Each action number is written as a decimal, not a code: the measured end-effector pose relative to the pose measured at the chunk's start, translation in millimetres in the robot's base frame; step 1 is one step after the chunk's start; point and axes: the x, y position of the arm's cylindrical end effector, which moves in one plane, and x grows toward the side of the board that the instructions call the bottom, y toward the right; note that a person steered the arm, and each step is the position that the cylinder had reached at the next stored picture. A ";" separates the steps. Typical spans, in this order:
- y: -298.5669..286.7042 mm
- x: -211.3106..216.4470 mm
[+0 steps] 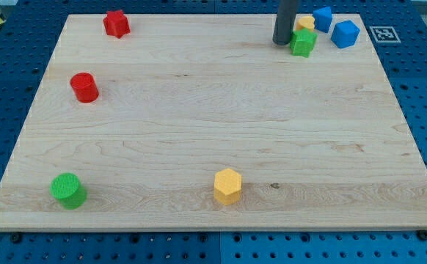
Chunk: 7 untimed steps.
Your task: Push the hexagon into the green star
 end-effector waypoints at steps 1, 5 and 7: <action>-23.0 39.2; -191.4 245.0; -194.8 302.5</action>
